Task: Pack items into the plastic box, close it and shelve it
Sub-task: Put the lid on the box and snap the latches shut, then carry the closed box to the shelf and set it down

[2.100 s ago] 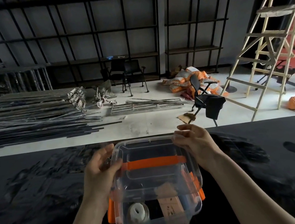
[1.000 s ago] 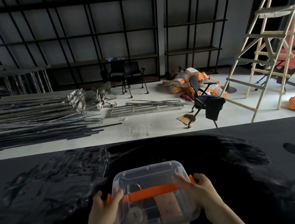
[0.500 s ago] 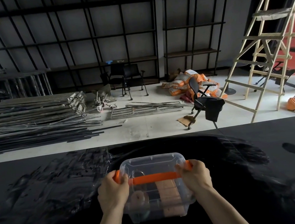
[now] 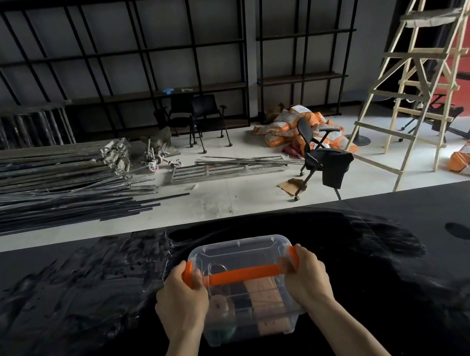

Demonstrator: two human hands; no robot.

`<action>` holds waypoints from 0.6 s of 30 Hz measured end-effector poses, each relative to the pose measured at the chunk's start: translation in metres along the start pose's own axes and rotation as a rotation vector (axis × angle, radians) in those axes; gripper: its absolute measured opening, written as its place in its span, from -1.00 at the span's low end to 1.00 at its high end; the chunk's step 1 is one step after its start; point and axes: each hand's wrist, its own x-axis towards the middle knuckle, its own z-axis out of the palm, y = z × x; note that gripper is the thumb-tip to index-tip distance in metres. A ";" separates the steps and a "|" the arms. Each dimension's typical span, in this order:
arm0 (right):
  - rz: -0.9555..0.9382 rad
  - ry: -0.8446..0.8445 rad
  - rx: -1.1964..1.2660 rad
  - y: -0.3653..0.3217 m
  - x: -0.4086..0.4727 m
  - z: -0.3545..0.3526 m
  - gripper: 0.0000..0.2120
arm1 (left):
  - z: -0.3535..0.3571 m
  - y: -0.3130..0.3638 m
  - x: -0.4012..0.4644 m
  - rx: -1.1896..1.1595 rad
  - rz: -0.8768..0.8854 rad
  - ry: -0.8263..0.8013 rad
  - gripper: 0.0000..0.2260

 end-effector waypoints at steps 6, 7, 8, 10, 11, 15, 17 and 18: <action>0.111 -0.230 0.457 0.022 0.001 -0.005 -0.40 | -0.002 -0.014 0.000 -0.531 -0.243 -0.253 -0.60; 0.157 -0.304 0.585 0.026 -0.001 -0.006 -0.31 | -0.002 -0.014 -0.002 -0.650 -0.322 -0.314 -0.53; 0.179 -0.349 0.655 0.028 -0.003 -0.006 -0.27 | -0.002 -0.014 -0.003 -0.730 -0.376 -0.359 -0.49; 0.184 -0.361 0.707 0.032 -0.004 -0.003 -0.27 | -0.002 -0.012 -0.002 -0.769 -0.376 -0.405 -0.53; 0.184 -0.340 0.720 0.034 -0.002 -0.002 -0.29 | -0.001 -0.010 -0.002 -0.762 -0.366 -0.416 -0.57; 0.170 -0.299 0.739 0.034 0.007 -0.015 -0.24 | 0.006 0.005 -0.004 -0.781 -0.313 -0.438 -0.51; 0.152 -0.268 0.742 0.038 0.012 -0.031 -0.25 | 0.015 0.020 -0.007 -0.792 -0.268 -0.450 -0.47; 0.143 -0.244 0.743 0.042 0.015 -0.041 -0.26 | 0.020 0.027 -0.009 -0.793 -0.253 -0.460 -0.48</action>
